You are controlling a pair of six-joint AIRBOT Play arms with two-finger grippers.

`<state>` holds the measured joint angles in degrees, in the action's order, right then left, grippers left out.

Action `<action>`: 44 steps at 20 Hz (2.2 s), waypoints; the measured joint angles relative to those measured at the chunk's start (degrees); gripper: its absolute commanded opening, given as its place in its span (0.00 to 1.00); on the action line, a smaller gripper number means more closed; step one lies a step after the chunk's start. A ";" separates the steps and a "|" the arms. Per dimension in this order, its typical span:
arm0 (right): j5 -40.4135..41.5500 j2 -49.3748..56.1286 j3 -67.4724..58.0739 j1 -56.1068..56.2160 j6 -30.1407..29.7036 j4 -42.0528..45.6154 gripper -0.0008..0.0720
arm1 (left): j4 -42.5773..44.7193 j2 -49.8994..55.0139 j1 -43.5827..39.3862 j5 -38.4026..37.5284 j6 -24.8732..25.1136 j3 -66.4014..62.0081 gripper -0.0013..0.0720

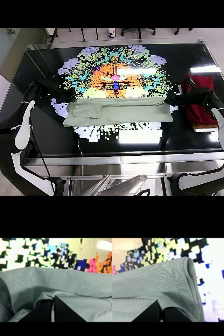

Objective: Fold the shirts.

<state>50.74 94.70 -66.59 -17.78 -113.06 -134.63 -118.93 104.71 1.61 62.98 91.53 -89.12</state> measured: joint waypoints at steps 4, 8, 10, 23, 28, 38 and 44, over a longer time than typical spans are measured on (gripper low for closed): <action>-0.09 0.66 0.00 0.02 -0.72 0.07 0.05 | 0.26 0.79 -1.11 -0.55 -0.02 -0.63 0.04; 0.13 0.94 0.00 0.02 -1.05 1.11 0.28 | 0.37 1.01 -1.88 -1.14 -0.02 -0.79 0.31; 0.11 0.96 -0.02 0.02 -1.22 1.57 0.64 | 0.00 1.01 -2.03 -1.05 -0.04 -0.81 0.98; 12.41 4.13 -4.63 -7.56 2.47 2.36 0.90 | -8.28 0.90 0.26 12.66 -1.09 -17.88 0.98; 13.90 7.91 -4.92 -7.98 2.45 -2.67 0.60 | -8.66 0.90 -2.36 15.17 -1.79 -24.33 0.98; 14.16 10.49 -5.05 -7.76 2.40 -3.17 0.04 | -8.63 0.79 -13.46 14.58 -0.13 -26.56 0.04; 21.16 4.50 -11.41 -7.74 2.05 -2.62 0.04 | -8.17 1.40 -23.58 4.26 0.28 -16.04 0.04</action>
<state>71.90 99.20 -78.00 -25.52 -111.00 -137.25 -127.11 106.10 -21.98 67.24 91.81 -105.16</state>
